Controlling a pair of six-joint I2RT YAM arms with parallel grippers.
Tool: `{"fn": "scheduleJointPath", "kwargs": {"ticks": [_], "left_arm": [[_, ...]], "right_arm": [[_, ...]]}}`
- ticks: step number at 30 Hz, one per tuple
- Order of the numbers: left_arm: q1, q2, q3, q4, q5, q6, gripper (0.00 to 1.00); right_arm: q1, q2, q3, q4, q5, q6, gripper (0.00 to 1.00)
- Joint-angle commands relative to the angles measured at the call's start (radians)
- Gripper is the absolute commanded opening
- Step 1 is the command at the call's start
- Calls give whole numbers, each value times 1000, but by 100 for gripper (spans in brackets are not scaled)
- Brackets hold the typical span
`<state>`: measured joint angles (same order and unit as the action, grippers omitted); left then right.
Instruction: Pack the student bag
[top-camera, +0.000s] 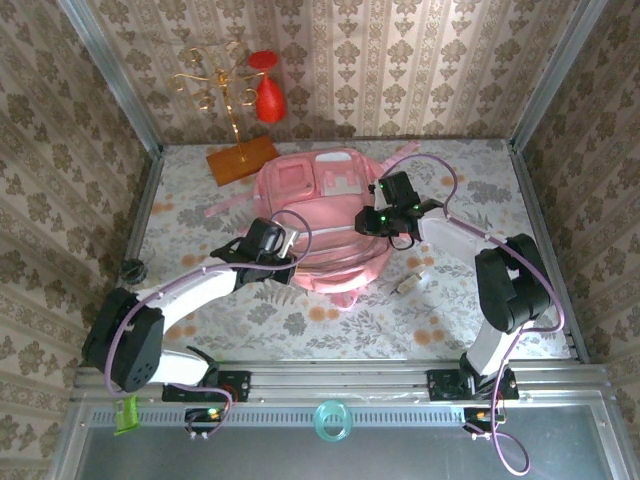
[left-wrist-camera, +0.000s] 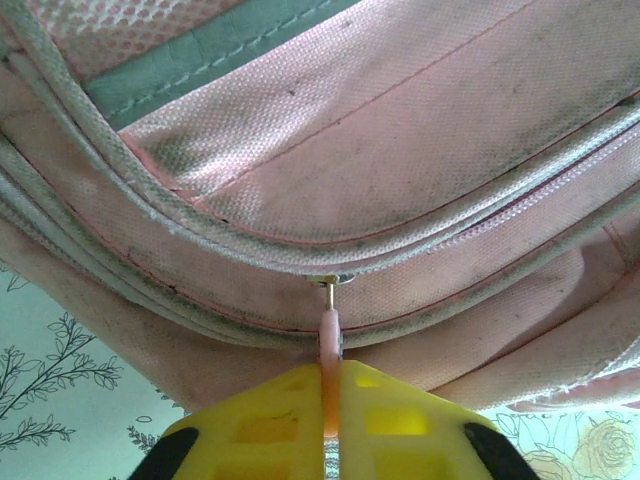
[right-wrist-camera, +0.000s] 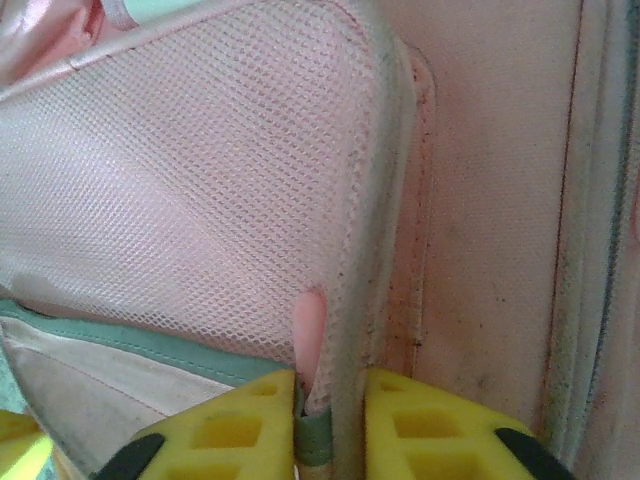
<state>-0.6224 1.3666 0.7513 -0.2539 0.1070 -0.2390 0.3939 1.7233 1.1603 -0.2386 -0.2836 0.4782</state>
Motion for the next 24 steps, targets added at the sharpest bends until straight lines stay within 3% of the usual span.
{"fn": "scheduleJointPath", "kwargs": {"ticks": [1,12,16,24], "left_arm": [[-3,25,-8,-4,-27,7,12],[-3,86,21,-9,-72,27,15],[-3,84,28,-13,-80,36,0],[34,-14,3,-35,-40,67,0]], "right_arm": [[5,-5,-7,35,-12,11,14],[4,-11,-1,23,-28,-15,0],[-1,-19,22,-16,-30,-59,0],[-27,10,109,-196,32,-251,0]]}}
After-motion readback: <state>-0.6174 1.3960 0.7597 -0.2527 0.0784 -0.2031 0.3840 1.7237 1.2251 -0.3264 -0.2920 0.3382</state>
